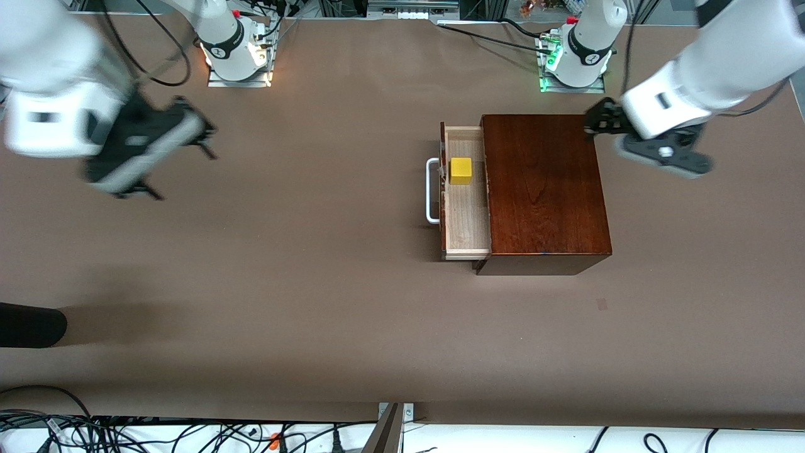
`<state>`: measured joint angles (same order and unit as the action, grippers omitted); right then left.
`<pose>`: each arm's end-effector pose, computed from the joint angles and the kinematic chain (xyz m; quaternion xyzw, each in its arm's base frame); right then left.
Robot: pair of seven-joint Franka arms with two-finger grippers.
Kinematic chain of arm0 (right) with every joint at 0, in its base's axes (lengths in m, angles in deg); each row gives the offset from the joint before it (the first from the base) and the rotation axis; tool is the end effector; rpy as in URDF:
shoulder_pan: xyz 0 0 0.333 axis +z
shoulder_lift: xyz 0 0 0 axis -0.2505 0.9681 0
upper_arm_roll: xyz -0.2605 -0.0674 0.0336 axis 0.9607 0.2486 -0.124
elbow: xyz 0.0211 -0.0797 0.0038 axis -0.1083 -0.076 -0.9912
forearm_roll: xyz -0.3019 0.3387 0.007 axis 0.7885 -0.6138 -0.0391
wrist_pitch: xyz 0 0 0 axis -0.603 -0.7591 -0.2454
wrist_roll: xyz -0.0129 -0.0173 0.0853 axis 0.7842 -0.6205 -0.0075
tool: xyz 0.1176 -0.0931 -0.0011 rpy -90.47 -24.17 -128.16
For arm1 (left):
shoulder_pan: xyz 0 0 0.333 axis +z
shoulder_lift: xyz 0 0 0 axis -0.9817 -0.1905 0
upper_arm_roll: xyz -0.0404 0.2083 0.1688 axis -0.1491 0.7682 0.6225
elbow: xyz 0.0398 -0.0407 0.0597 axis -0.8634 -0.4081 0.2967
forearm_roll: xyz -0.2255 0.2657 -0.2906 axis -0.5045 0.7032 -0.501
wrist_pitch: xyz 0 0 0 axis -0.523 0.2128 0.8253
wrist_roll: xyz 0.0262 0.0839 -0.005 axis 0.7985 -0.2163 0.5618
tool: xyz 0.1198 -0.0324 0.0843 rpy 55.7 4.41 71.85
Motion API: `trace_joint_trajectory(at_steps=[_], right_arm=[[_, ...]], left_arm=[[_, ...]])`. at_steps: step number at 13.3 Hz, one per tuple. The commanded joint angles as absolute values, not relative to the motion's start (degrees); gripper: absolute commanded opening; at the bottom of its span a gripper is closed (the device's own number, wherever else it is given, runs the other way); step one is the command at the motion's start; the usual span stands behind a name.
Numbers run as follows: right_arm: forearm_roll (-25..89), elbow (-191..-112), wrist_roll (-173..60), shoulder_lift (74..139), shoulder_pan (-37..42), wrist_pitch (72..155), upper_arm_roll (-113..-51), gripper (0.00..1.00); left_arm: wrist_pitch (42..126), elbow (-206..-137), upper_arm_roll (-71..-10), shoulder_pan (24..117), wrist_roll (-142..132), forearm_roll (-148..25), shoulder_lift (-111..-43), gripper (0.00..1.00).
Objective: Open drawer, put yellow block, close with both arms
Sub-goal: 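Lift the right gripper away while the left gripper reaches the drawer, then push the drawer front closed with the left gripper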
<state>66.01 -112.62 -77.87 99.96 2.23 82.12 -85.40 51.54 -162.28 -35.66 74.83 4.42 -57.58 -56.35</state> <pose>0.6552 0.1842 0.6083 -0.9332 -0.3542 -0.0600 0.0108 0.5850 -0.1964 0.4803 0.9787 -0.1784 -0.0923 0.0433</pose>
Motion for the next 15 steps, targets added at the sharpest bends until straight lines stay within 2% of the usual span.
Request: trace_joint_trajectory(at_steps=[1,3,5,8,12,15], right_arm=[[64.0,-127.7,-76.1,88.9,-0.9,84.6,-84.5,1.00],[64.2,-138.3,-69.7,80.9,-3.6,87.2,-84.6,1.00],[64.8,-141.5,-66.0,78.1,-4.0,86.6,-84.2,1.00],[66.1,-141.5,-58.6,79.4,-3.9,85.8,-83.0,1.00],[66.7,-141.5,-58.6,81.2,-4.0,87.5,-82.4,1.00],[68.3,-140.8,-58.9,82.7,-4.0,88.0,-82.2,1.00]], left_arm=[[50.6,-160.3,-42.4,73.1,7.2,-58.4,-61.5,1.00],[53.3,-160.3,-45.6,69.5,7.4,-57.8,-64.8,1.00],[59.5,-160.4,-46.0,63.3,10.4,-57.6,-67.0,1.00],[69.7,-160.8,-46.1,55.6,19.9,-54.5,-70.8,1.00],[84.5,-161.2,-46.2,51.4,39.0,-51.6,-78.6,1.00],[87.5,-163.0,-46.1,51.6,48.7,-49.5,-81.5,1.00]])
